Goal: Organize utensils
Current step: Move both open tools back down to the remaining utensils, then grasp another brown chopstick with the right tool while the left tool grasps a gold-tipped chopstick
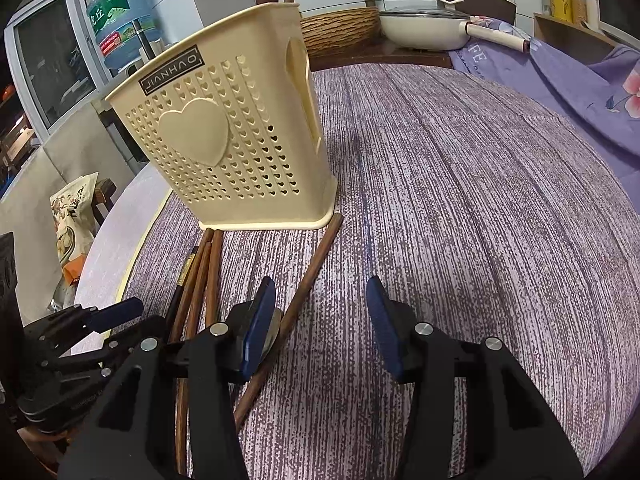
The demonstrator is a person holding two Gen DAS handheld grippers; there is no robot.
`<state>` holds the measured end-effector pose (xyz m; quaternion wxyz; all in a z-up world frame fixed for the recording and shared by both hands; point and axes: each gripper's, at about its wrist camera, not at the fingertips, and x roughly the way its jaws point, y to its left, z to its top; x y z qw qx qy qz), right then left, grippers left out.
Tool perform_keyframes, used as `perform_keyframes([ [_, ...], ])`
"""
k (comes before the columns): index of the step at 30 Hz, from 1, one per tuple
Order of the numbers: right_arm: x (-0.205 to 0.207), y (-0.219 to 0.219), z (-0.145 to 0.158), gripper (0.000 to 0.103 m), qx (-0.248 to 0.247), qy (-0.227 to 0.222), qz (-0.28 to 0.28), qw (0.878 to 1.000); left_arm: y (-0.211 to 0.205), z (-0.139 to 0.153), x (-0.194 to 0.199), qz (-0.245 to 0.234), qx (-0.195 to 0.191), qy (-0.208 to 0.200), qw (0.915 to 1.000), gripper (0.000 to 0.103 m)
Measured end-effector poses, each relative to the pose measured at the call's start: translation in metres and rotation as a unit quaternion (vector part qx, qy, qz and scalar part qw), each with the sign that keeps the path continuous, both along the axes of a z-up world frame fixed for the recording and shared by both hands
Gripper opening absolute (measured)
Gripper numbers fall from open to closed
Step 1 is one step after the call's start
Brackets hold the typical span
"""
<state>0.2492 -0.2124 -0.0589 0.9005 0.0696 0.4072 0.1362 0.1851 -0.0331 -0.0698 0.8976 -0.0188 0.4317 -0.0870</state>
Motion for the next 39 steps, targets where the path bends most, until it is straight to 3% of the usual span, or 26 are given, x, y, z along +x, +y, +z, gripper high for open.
perform_keyframes([
  [9, 0.000, 0.000, 0.004, 0.048, -0.004, -0.001, -0.004, 1.000, -0.011, -0.003, 0.007, 0.002, 0.043, -0.005, 0.9991, 0.039],
  [14, 0.003, 0.004, 0.004, 0.048, -0.020, 0.002, -0.005, 1.000, -0.018, -0.004, 0.017, 0.001, 0.066, -0.009, 0.9977, 0.032],
  [27, 0.038, 0.029, -0.016, 0.028, -0.056, 0.030, -0.029, 0.998, -0.019, -0.003, 0.047, 0.017, 0.065, -0.007, 0.9977, 0.020],
  [36, 0.048, 0.034, -0.016, 0.012, -0.074, 0.021, -0.054, 0.996, -0.022, -0.004, 0.055, 0.024, 0.063, -0.012, 0.9976, 0.012],
  [39, 0.049, 0.032, -0.017, 0.011, -0.067, 0.021, -0.055, 0.996, -0.024, -0.004, 0.056, 0.025, 0.063, -0.015, 0.9976, 0.010],
])
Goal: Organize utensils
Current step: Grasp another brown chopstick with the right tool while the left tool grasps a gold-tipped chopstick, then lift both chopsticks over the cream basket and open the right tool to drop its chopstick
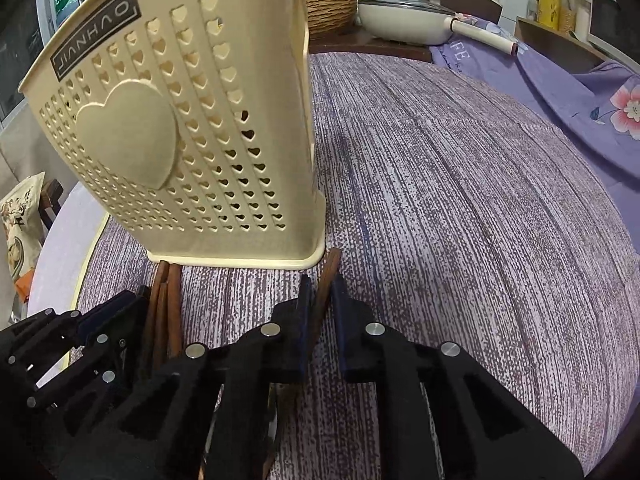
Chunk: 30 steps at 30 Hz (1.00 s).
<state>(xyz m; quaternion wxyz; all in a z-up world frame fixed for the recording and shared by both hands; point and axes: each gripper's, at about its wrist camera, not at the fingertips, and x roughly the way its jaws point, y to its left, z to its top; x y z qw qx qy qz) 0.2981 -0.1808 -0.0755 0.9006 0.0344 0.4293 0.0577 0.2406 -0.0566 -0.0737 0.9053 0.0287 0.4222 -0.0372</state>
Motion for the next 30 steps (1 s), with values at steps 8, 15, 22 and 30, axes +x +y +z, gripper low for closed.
perform_keyframes([
  [8, 0.003, -0.007, -0.001, 0.010, 0.028, 0.001, -0.009, 1.000, 0.000, 0.001, 0.001, 0.000, -0.006, 0.001, 1.0000, 0.009],
  [15, 0.000, -0.018, 0.009, 0.010, 0.052, -0.020, -0.013, 0.998, 0.008, 0.004, 0.004, 0.001, -0.037, -0.003, 0.9993, 0.008],
  [22, -0.007, -0.035, 0.032, 0.009, 0.106, -0.050, 0.007, 0.993, 0.015, 0.023, 0.000, 0.001, -0.061, -0.030, 0.9977, 0.008],
  [30, -0.033, -0.051, 0.081, 0.009, 0.139, -0.114, 0.047, 0.983, 0.024, 0.066, -0.021, -0.009, -0.089, -0.084, 0.9924, 0.008],
])
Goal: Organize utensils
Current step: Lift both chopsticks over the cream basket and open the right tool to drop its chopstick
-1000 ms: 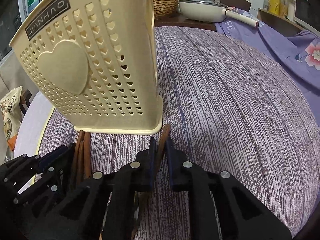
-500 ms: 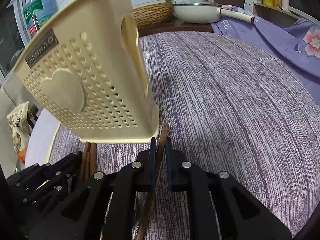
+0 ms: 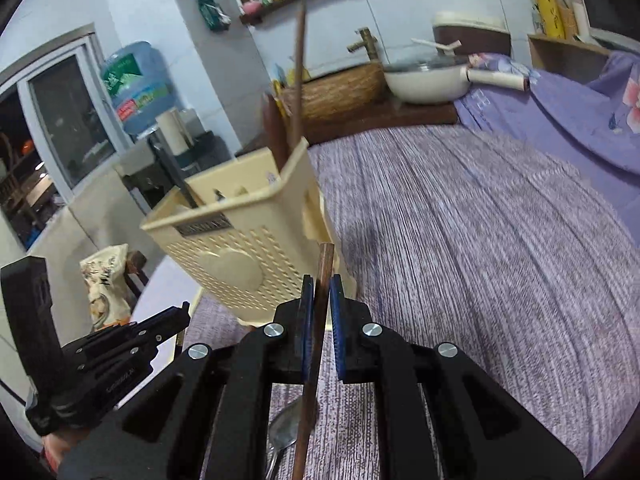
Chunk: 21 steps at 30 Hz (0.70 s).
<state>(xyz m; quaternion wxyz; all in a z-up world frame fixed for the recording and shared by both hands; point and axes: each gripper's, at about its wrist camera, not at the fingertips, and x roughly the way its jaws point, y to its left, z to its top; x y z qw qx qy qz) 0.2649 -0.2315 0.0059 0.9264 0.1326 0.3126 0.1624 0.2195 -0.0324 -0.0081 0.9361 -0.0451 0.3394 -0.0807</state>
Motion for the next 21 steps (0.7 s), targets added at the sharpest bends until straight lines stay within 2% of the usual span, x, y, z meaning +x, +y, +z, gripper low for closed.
perform_keyframes([
  [8, -0.043, -0.014, 0.059, 0.007, -0.009, -0.080, 0.032, 0.996, 0.004, 0.047, -0.032, -0.015, -0.019, -0.060, 0.9979, 0.008],
  [17, -0.062, -0.031, 0.083, 0.007, 0.003, -0.100, 0.038, 0.994, 0.010, 0.072, -0.050, -0.016, -0.025, -0.093, 0.9952, 0.008],
  [19, -0.063, -0.031, 0.085, 0.001, 0.004, -0.103, 0.041, 0.994, 0.010, 0.076, -0.053, -0.018, -0.026, -0.097, 0.9948, 0.007],
  [21, -0.065, -0.030, 0.088, 0.001, 0.006, -0.108, 0.044, 0.993, 0.011, 0.079, -0.055, -0.018, -0.026, -0.100, 0.9945, 0.007],
])
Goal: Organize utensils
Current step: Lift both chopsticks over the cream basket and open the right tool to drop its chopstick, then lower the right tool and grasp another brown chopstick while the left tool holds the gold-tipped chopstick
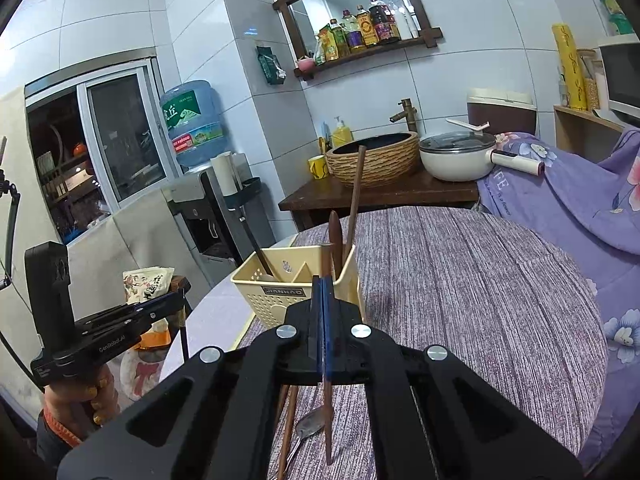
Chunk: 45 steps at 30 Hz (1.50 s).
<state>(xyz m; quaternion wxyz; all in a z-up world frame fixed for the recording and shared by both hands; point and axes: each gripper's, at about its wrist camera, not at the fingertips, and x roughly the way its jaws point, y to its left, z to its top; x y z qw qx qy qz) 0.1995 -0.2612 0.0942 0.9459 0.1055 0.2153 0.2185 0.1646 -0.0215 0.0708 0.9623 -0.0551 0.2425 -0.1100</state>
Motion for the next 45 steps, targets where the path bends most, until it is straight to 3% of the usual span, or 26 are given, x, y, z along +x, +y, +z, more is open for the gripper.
perform_keyframes([
  [7, 0.003, 0.006, 0.001, 0.001, -0.012, -0.002, 0.003, 1.000, 0.003, 0.006, -0.005, 0.000, 0.000, -0.009, 1.0000, 0.007],
  [11, 0.010, 0.008, -0.006, 0.001, -0.031, 0.002, -0.028, 0.999, 0.005, 0.006, -0.003, 0.003, -0.003, -0.007, 1.0000, 0.007],
  [13, 0.020, 0.007, -0.014, 0.006, -0.041, 0.019, -0.040, 0.998, 0.005, 0.006, -0.003, 0.002, -0.003, -0.007, 1.0000, 0.007],
  [17, 0.044, -0.001, -0.044, 0.035, -0.039, 0.062, -0.061, 0.995, 0.005, 0.007, -0.003, 0.003, -0.003, -0.007, 1.0000, 0.007],
  [20, 0.056, -0.004, -0.067, 0.035, -0.026, 0.099, -0.064, 0.993, 0.006, 0.006, -0.002, 0.003, -0.003, -0.008, 1.0000, 0.007],
  [25, 0.060, 0.020, -0.095, 0.035, -0.056, 0.126, -0.032, 0.990, 0.008, 0.006, -0.001, 0.006, -0.006, -0.008, 0.9999, 0.007],
  [35, 0.087, 0.067, -0.154, 0.034, -0.114, 0.210, -0.042, 0.970, 0.010, 0.004, -0.002, 0.003, -0.007, -0.009, 0.9999, 0.007],
  [37, 0.088, 0.074, -0.164, 0.032, -0.128, 0.219, -0.046, 0.966, 0.010, 0.004, -0.003, 0.003, -0.006, -0.009, 0.9999, 0.007],
  [42, 0.091, 0.080, -0.172, 0.014, -0.165, 0.218, -0.056, 0.960, 0.009, 0.004, -0.002, 0.003, -0.007, -0.009, 0.9999, 0.007],
  [45, 0.089, 0.076, -0.173, 0.009, -0.161, 0.221, -0.046, 0.961, 0.009, 0.004, -0.003, 0.003, -0.007, -0.009, 0.9999, 0.007],
])
